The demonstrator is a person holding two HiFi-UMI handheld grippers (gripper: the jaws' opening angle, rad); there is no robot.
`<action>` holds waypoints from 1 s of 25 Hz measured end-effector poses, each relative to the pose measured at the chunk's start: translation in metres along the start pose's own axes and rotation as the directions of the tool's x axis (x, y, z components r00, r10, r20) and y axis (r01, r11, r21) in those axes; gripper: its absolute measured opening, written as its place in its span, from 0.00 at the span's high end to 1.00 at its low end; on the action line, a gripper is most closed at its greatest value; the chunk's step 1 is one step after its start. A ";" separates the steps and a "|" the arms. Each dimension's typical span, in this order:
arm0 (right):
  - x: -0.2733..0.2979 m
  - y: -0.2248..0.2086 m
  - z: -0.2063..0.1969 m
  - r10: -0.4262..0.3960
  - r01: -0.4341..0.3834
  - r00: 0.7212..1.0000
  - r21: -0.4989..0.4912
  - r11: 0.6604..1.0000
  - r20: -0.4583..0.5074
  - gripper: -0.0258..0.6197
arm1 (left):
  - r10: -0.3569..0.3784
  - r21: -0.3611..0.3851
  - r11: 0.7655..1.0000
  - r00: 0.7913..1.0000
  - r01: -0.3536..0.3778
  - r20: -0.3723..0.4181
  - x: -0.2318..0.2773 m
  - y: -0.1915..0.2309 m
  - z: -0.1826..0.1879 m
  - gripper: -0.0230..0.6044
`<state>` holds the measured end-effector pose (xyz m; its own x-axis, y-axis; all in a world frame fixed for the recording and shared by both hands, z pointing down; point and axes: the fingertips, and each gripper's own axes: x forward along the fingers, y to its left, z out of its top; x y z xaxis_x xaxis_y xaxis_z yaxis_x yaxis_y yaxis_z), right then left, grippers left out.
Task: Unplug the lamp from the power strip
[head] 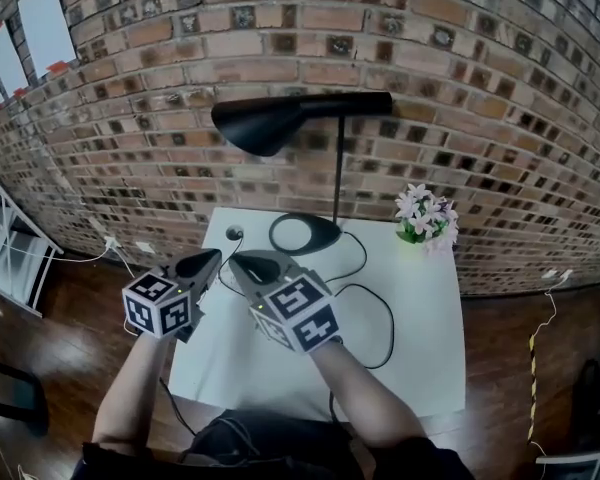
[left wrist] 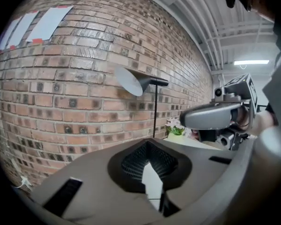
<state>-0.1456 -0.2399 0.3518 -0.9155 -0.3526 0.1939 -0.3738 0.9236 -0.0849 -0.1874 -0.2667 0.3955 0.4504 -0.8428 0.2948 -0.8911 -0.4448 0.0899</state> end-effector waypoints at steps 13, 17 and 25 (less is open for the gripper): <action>-0.016 0.019 0.025 0.088 -0.094 0.989 0.045 0.995 0.117 0.97 | 0.046 0.037 0.998 0.986 -0.052 0.161 -0.042 -0.032 0.051 0.97; -0.020 0.023 0.027 0.111 -0.126 0.983 0.102 0.987 0.145 0.97 | 0.062 0.003 0.998 0.987 -0.063 0.150 -0.052 -0.030 0.048 0.97; -0.026 0.033 0.018 0.147 -0.173 0.974 0.144 0.974 0.171 0.97 | 0.149 -0.060 0.988 0.976 -0.141 0.161 -0.082 -0.028 0.051 0.96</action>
<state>-0.1373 -0.2026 0.3266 -0.9724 -0.2331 0.0091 -0.2275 0.9393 -0.2570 -0.1965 -0.2010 0.3209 0.3155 -0.9374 0.1474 -0.9474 -0.3025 0.1040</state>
